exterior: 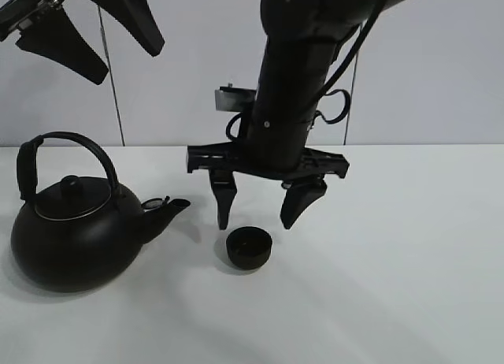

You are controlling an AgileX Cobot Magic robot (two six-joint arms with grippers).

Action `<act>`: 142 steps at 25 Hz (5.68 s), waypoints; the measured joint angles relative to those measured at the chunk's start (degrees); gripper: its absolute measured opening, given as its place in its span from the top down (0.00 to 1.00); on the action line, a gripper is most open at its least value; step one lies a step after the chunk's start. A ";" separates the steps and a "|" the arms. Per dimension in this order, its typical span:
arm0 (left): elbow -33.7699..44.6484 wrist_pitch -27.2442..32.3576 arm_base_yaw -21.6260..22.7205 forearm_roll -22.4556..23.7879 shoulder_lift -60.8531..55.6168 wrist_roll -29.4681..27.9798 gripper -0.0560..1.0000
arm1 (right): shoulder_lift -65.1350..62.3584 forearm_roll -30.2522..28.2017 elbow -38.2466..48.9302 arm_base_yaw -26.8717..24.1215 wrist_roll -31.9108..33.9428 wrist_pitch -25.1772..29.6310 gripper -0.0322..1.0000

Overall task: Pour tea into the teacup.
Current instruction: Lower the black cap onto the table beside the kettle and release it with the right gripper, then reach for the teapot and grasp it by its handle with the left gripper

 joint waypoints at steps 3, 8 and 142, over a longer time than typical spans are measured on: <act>0.00 -0.04 0.00 0.00 0.00 0.00 0.46 | -2.66 -0.31 0.00 -1.84 0.00 2.57 0.47; 0.00 -0.11 0.00 0.00 0.00 0.00 0.46 | -8.79 -2.34 0.00 -7.15 -1.15 7.35 0.47; 65.40 -114.70 9.55 43.30 -0.98 -13.11 0.52 | -41.75 14.17 25.07 -27.35 -15.27 4.99 0.48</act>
